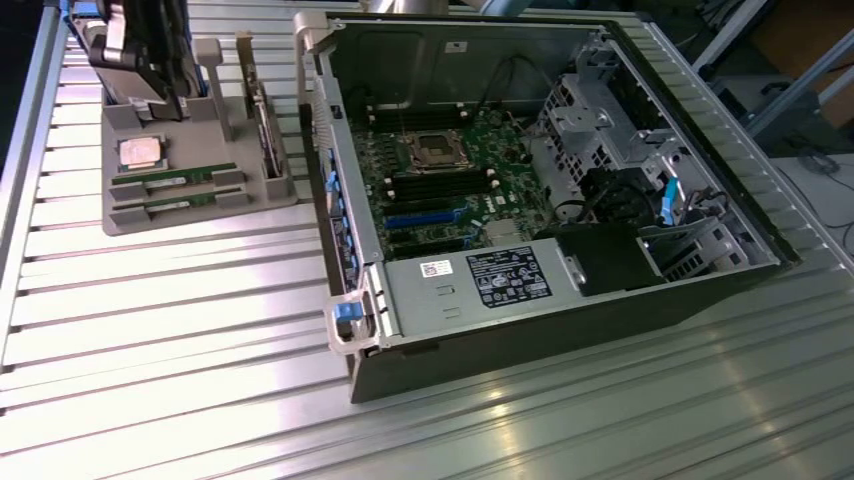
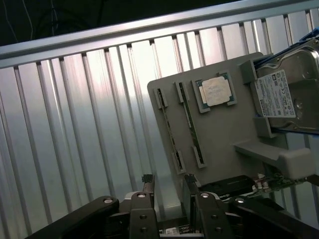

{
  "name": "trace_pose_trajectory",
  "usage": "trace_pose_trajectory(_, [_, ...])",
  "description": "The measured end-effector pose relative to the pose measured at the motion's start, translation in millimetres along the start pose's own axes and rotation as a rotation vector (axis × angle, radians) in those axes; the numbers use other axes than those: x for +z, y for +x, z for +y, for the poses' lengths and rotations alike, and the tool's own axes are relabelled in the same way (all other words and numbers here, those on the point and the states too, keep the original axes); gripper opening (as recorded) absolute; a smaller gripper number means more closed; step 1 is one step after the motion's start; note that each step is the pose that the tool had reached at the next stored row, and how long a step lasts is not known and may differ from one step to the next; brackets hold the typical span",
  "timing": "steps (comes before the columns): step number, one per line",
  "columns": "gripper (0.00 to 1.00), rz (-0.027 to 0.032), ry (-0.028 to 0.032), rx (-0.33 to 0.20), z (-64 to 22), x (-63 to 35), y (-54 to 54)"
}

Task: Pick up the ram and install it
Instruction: 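Pick up the ram and move it above insertion slot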

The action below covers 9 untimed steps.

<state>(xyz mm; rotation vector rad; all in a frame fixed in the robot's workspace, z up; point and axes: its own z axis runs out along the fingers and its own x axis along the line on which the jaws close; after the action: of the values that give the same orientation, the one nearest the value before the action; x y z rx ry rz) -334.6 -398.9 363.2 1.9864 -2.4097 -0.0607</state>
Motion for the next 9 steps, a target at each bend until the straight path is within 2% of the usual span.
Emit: trace_pose_trajectory(9, [0.36, 0.0, 0.0, 0.0, -0.3, 7.6, 0.1])
